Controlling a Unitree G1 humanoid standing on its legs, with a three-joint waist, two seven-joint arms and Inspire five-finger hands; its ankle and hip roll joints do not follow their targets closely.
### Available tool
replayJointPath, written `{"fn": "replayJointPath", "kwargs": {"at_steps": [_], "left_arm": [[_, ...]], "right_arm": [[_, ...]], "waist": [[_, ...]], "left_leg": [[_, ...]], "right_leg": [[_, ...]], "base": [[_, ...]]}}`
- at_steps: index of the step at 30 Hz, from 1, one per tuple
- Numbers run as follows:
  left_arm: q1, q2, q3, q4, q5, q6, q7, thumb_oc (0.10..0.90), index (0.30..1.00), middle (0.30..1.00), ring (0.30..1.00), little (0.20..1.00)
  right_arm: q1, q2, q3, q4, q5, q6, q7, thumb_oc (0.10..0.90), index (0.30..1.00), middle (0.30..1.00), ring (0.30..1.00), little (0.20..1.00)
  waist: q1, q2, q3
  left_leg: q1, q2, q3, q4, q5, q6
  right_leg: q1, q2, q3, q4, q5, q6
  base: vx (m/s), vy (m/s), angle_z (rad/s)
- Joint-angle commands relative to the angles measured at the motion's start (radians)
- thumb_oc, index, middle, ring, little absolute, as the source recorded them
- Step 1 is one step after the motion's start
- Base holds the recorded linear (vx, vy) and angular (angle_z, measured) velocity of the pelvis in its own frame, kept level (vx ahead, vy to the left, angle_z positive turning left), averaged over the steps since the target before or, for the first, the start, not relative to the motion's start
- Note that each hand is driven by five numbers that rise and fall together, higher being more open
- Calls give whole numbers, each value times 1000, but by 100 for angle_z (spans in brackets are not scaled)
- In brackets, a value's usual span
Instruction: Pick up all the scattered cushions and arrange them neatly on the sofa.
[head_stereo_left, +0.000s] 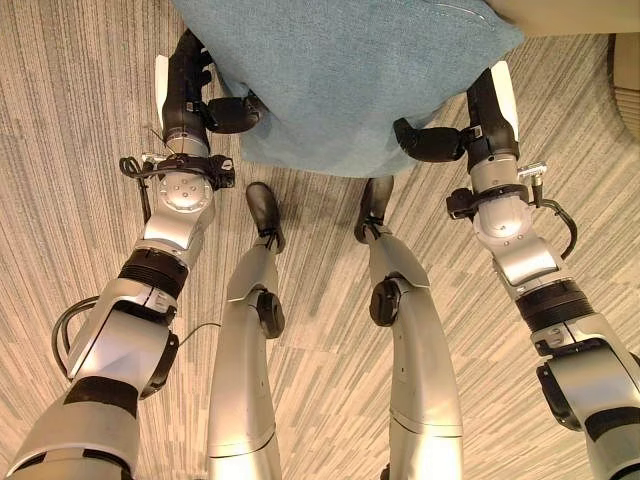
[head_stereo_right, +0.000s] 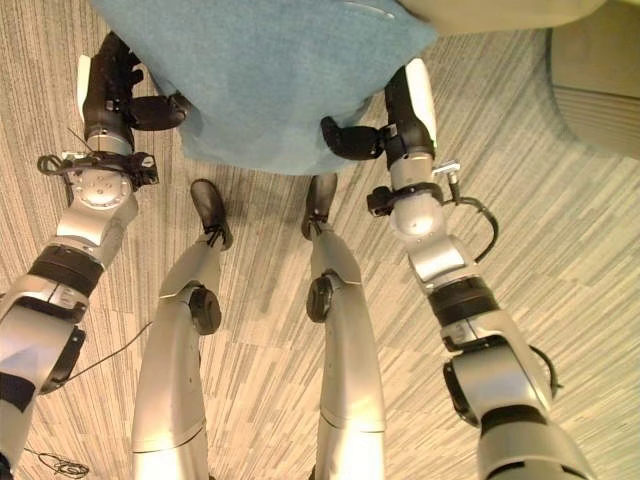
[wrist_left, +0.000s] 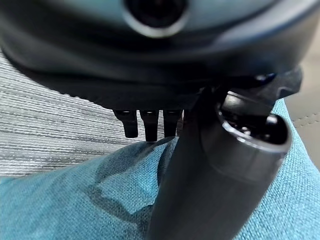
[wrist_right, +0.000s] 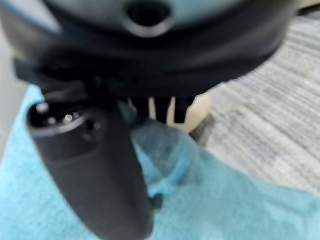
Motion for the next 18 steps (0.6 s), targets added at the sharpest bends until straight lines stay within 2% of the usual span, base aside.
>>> {"fn": "replayJointPath", "kwargs": {"at_steps": [1,2,3,6,11,13,18], "left_arm": [[74,-111,-66,-108,11,-70,-22,413,319,319,319,319],[78,-122,-67,-116,9,-72,-22,400,300,300,300,300],[79,-132,-67,-125,5,-73,-20,400,300,300,300,300],[148,-152,-19,-208,-7,-92,-6,400,300,300,300,300],[253,-172,51,-311,-20,-115,3,400,300,300,300,300],[335,-198,89,-380,-21,-132,-5,400,300,300,300,300],[473,-260,111,-459,-55,-151,-50,400,300,300,300,300]], "right_arm": [[18,150,131,-130,-13,-60,17,640,660,660,660,660],[19,155,132,-134,-10,-62,19,444,366,366,366,366],[18,161,132,-138,-5,-64,20,400,300,300,300,300],[72,176,83,-176,14,-82,19,400,300,300,300,300],[148,197,43,-214,11,-95,11,400,300,300,300,300],[221,219,16,-249,26,-119,12,400,300,300,300,300],[354,263,-15,-306,62,-146,26,400,300,300,300,300]], "waist": [[-15,-13,-181],[-13,-12,-185],[-10,-12,-188],[2,-2,-217],[11,3,-225],[17,4,-224],[22,2,-229]], "left_leg": [[19,-5,-102,-54,-13,-60],[22,-6,-103,-57,-13,-59],[25,-6,-103,-61,-12,-59],[74,-6,-108,-108,2,-67],[135,1,-110,-143,6,-76],[216,7,-105,-196,16,-87],[390,18,-113,-293,35,-114]], "right_leg": [[24,6,98,-27,8,137],[25,7,97,-26,6,136],[27,8,96,-27,6,136],[67,15,85,-40,2,132],[129,17,71,-59,-3,128],[207,16,52,-86,-4,127],[374,14,14,-150,-5,124]], "base": [[20,-36,0],[12,-35,0],[-9,-64,0],[-41,-98,2],[-47,-56,2],[-86,-61,7],[-55,-69,9]]}}
